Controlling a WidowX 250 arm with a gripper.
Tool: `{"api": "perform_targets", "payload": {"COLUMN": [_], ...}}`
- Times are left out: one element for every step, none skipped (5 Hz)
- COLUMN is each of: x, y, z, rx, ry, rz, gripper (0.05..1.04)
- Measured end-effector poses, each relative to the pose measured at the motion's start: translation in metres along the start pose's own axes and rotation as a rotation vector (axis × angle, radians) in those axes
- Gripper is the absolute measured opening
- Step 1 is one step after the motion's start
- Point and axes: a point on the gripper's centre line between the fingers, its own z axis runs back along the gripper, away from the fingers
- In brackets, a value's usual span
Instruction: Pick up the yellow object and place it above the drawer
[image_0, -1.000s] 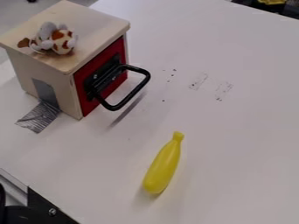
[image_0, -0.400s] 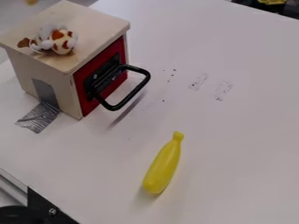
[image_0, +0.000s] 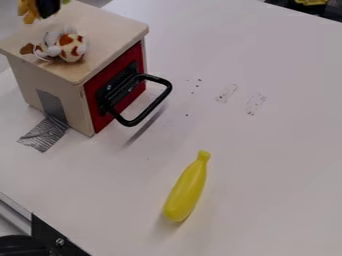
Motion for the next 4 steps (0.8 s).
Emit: {"api": "perform_targets", "payload": {"x": [0.0,0.0,0.004,0.006], "y": [0.001,-0.006,-0.01,-0.016], "z": [0.0,0.001,0.021,0.049], "rx": [0.006,-0.02,-0.039,-0.048], "ry": [0.003,0.016,-0.015,-0.061], "rz": [-0.004,-0.021,-0.031,-0.053], "gripper": [0.822,1.005,0.999,0.999]}}
